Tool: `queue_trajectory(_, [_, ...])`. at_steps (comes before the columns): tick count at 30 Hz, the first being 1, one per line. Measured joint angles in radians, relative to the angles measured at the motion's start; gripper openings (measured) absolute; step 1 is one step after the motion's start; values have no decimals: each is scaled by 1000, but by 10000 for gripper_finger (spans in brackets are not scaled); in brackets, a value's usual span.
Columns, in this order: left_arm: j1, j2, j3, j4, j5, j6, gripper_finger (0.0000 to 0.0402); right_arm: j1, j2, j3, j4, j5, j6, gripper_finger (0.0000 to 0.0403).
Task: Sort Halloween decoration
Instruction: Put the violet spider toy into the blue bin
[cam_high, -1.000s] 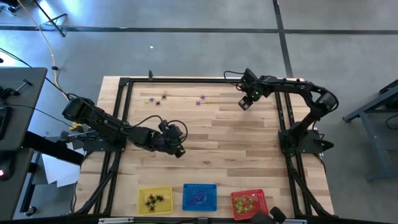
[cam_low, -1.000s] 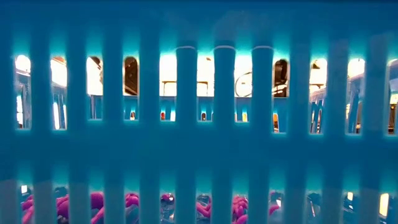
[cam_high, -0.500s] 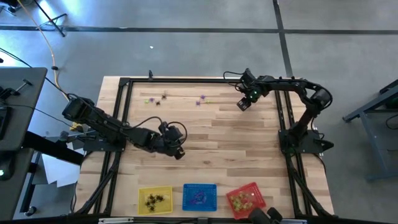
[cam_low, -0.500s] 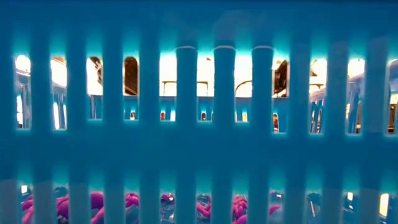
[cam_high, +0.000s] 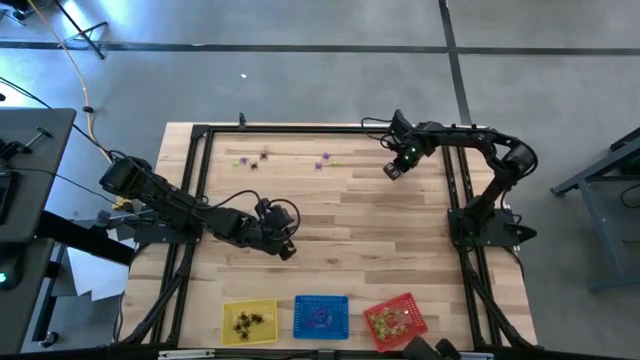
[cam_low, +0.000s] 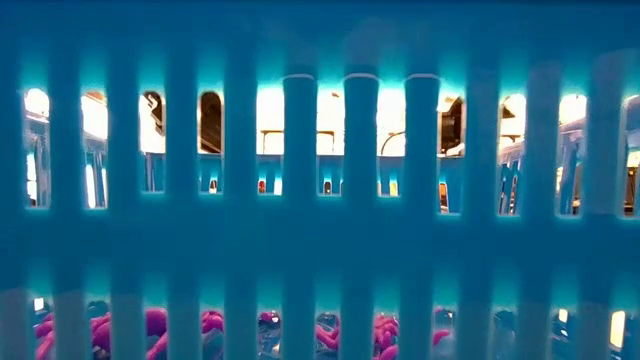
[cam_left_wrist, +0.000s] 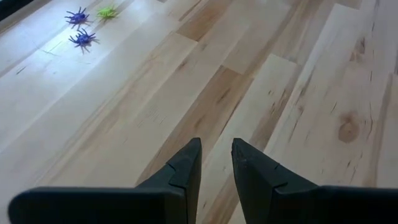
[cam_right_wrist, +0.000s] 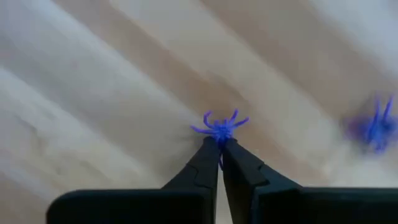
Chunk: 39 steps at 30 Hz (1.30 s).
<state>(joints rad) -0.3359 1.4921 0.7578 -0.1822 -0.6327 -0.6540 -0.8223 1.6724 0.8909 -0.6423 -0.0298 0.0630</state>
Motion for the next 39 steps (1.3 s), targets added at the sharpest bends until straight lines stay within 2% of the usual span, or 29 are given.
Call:
queue_trajectory(8, [-1, 0, 0, 0, 0, -16, 78, 62, -114, -2, -96, -16, 45, 1])
queue_trajectory(12, [-7, 0, 0, 0, 0, -16, 78, 168, -207, -1, -92, -156, 135, 1])
queue_trajectory(15, [-16, 0, 0, 0, 0, -16, 78, 323, -274, 0, -48, -236, 262, 1])
queue_trajectory(21, [-33, 0, 0, 1, 0, -16, 78, 761, -319, 1, 132, -206, 560, 0])
queue_trajectory(25, [-33, 0, 0, 2, 0, -16, 78, 1015, -284, 1, 360, -131, 731, 0])
queue_trajectory(29, [-33, 0, 0, 5, 0, -18, 78, 1181, -222, 1, 604, -49, 847, 0])
queue_trajectory(34, [-33, 0, 0, 17, 0, -36, 78, 1288, -95, 22, 790, -26, 953, 0])
queue_trajectory(39, [-33, 0, 0, 23, 0, -43, 78, 1335, 58, 138, 778, -52, 923, 0])
